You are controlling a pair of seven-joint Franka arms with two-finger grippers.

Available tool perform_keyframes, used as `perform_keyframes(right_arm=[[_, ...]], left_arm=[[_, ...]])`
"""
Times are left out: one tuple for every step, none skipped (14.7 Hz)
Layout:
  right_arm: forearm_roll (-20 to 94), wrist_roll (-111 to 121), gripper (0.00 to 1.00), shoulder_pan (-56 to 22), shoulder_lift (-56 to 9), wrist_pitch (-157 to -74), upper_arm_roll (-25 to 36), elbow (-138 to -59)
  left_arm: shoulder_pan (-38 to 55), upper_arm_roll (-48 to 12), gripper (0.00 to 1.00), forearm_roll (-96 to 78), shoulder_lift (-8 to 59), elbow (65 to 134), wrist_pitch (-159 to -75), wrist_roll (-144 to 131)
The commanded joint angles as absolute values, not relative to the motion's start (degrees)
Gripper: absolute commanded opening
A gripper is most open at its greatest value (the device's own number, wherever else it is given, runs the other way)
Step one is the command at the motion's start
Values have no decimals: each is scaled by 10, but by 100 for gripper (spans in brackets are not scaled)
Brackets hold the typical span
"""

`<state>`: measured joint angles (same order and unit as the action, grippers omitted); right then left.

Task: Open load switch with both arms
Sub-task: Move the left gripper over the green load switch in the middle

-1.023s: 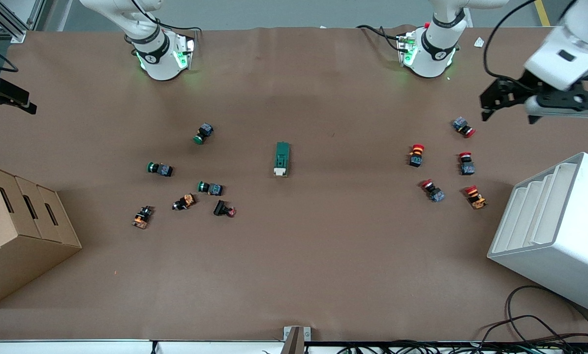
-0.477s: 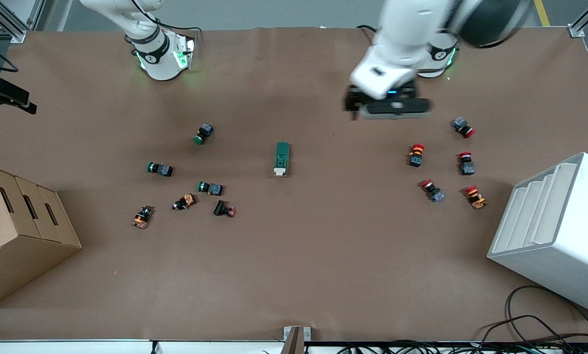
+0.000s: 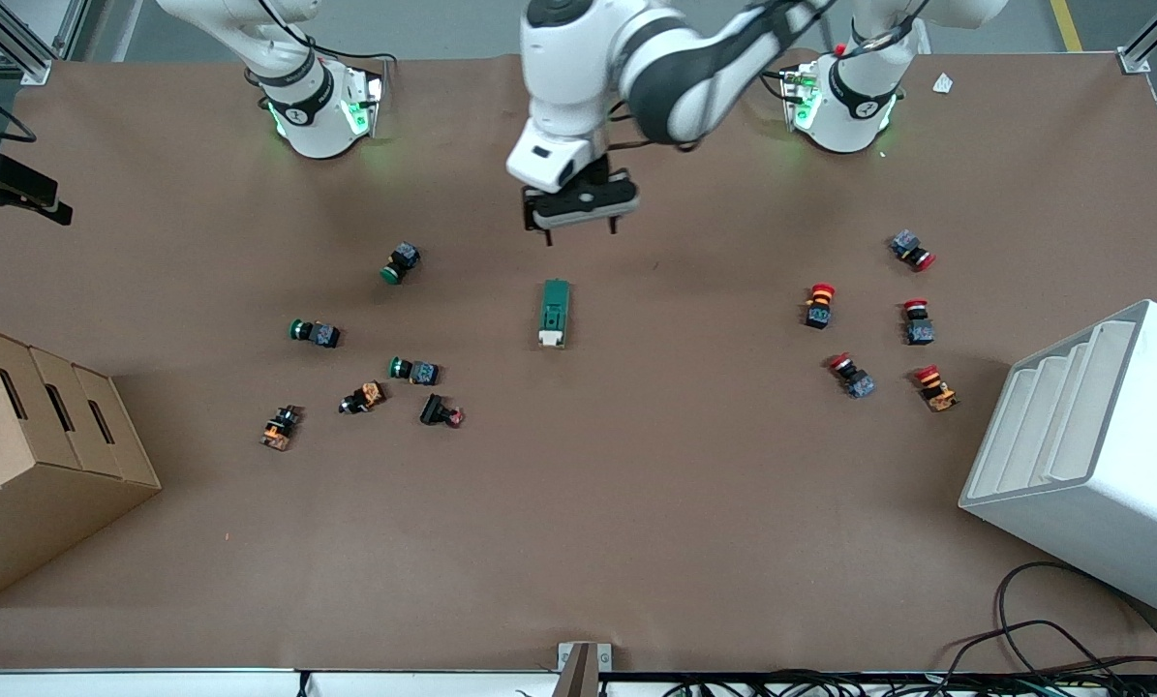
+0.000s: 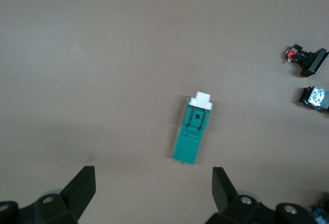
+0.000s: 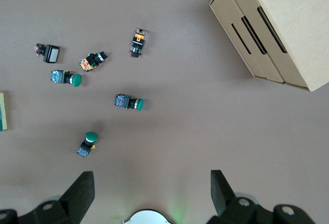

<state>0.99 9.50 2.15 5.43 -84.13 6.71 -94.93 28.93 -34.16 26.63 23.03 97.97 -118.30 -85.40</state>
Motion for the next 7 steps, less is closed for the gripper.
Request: perform_keyframes(right_arm=[[16, 95, 100, 29, 69, -844, 63, -963], [17, 94, 100, 29, 69, -845, 63, -962], [17, 94, 100, 30, 68, -845, 63, -961], [17, 93, 100, 30, 67, -844, 63, -957], [16, 92, 100, 30, 65, -842, 64, -948], [16, 92, 100, 32, 62, -841, 64, -938], [16, 91, 100, 33, 55, -842, 64, -934]], left_arm=[[342, -342, 100, 365, 289, 965, -1194, -963], [358, -342, 100, 407, 305, 966, -1201, -998], [383, -342, 100, 463, 325, 967, -1201, -1039], [395, -341, 100, 524, 344, 970, -1201, -1100], [397, -341, 100, 583, 364, 976, -1201, -1145], [407, -341, 100, 647, 381, 990, -1201, -1174], [410, -341, 100, 708, 394, 1002, -1201, -1199]])
